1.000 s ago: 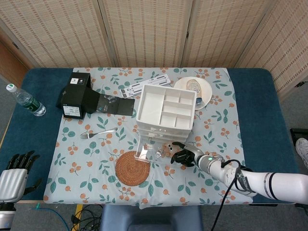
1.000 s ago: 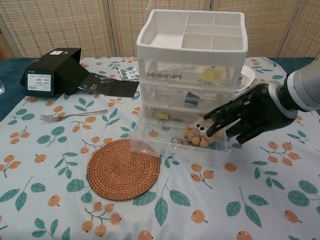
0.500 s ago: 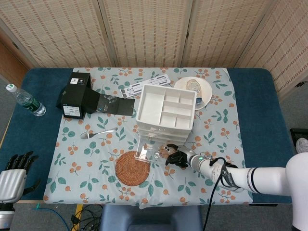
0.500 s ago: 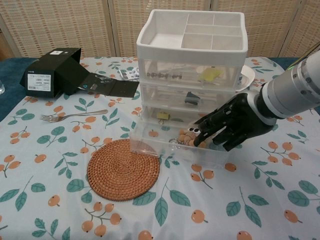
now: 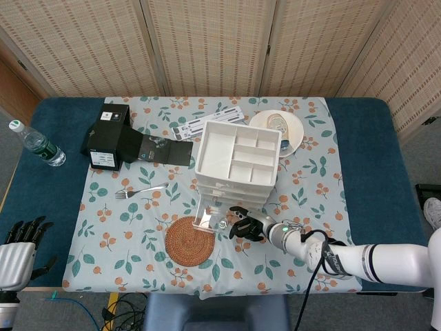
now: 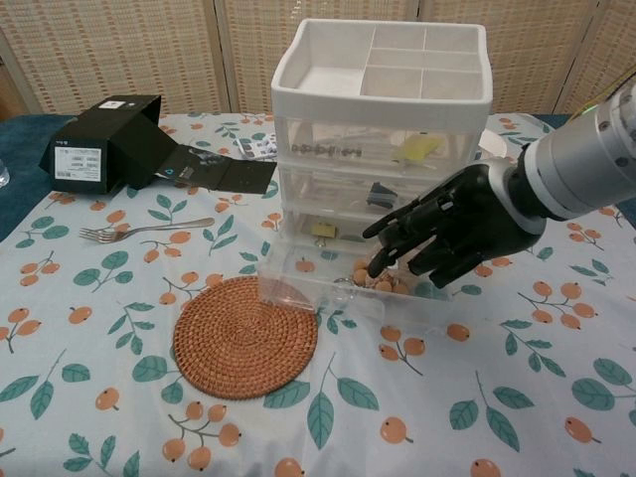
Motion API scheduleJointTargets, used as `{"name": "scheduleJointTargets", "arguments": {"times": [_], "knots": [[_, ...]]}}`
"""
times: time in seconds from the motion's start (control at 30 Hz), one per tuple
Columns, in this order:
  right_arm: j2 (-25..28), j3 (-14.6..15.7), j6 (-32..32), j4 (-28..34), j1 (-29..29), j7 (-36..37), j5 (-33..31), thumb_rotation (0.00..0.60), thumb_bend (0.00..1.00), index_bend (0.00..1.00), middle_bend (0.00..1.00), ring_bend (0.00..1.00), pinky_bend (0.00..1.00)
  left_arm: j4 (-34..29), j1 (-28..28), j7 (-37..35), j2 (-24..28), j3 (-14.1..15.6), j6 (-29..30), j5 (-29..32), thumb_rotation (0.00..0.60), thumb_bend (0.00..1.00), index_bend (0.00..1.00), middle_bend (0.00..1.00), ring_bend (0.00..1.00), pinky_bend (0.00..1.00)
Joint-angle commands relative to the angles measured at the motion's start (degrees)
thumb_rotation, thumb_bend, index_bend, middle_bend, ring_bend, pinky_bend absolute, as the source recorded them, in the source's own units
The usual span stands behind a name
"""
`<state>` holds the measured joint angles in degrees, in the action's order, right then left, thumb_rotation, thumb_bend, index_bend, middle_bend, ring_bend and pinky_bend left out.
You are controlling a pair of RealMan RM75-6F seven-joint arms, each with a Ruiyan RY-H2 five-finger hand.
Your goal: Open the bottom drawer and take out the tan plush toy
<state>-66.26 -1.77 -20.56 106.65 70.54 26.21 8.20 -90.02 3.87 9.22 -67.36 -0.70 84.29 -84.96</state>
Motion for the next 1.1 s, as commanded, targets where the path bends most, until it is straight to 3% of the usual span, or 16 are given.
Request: {"name": "scheduleJointTargets", "arguments": {"times": [0.03,0.37,0.7,1.1], "knots": [[1.9,1.7,-0.2,1.1,-0.5,0.0,0.2,0.6,0.65,0.0,0.53,0.9,1.0,0.0,0.1,0.0,-0.1,0.0,-0.1,-0.1,0.6,0.25,0.2,0.14,0.15,0.1],[1.6,5.3,0.0,-0.3,1.8,-0.3,-2.3,0.6,0.65,0.0,0.53,0.9,1.0,0.1,0.3,0.1,-0.4,0.0,-0.2,-0.3,0.6,0.25,0.2,0.14,0.15,0.1],[-3.3,7.1,0.9,-4.4,5.7,-0.2,-5.6,0.6,0.65,0.0,0.53,0.9,1.0,0.4,0.1,0.0,-0.5,0.1,-0.4,0.2,0.6,0.25,0.2,0.14,0.15,0.1],[-6.7,4.6,2.4,-7.9,8.1,0.9,-5.8,0.6,0.65,0.0,0.53,0.9,1.0,0.8,-0.2,-0.3,-0.6,0.1,-0.4,0.7,0.6,0.25,0.2,0.14,0.15,0.1]]}}
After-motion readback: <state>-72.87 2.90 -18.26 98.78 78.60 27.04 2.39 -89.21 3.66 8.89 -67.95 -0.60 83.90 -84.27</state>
